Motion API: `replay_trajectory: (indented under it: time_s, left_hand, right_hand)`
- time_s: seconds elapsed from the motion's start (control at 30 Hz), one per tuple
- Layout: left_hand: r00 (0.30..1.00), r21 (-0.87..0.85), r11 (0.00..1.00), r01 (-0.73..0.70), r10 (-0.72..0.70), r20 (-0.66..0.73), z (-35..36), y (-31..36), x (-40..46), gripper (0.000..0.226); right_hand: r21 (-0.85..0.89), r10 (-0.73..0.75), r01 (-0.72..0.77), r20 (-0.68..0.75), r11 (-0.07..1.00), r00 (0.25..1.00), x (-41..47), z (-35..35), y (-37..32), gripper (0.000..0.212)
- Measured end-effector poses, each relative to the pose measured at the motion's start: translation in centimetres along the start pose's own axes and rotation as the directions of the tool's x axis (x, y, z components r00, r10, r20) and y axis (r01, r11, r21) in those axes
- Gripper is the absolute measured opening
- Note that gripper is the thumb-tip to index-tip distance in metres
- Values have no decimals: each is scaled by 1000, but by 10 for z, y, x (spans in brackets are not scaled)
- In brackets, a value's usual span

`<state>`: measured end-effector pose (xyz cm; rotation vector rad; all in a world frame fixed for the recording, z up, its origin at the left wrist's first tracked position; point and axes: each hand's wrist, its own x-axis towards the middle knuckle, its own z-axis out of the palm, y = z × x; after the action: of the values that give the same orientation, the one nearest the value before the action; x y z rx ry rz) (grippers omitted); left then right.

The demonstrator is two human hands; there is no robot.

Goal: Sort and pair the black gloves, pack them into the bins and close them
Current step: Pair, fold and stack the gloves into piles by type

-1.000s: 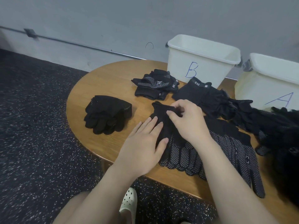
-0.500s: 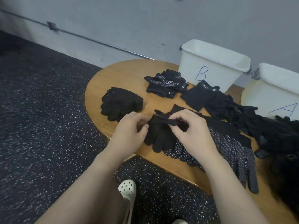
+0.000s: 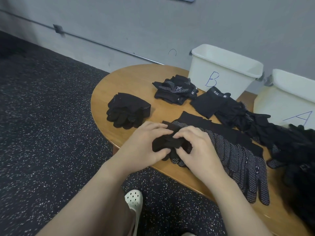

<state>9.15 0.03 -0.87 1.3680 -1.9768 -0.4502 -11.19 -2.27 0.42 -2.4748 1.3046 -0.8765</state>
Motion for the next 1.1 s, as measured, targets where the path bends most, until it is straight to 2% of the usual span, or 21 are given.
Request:
replay_trajectory:
  time_s: [0.2,0.33,0.63,1.0,1.1]
  left_hand:
    - [999,38,999,27,-25,-47,0,-2,3,26]
    - [996,49,999,5,0,-92,2,2,8,16]
    - [979,29,999,-39,44,-200,3,6,16,16]
    - [948,22,1000,4,3,-319,8,9,32,24]
    - [949,11,1000,-4,7,-316,8,9,35,25]
  right_hand:
    - [-99,129,-127,16,987,992,5,-2,6,37]
    - [-145,165,-158,33,977,986,13,-2,9,38]
    - [-159,172,-161,58,974,983,30,1,7,35]
    - [-90,216,-211,48,973,975,32,1,7,40]
    - [-74,234,-232,29,970,972,35,4,7,36]
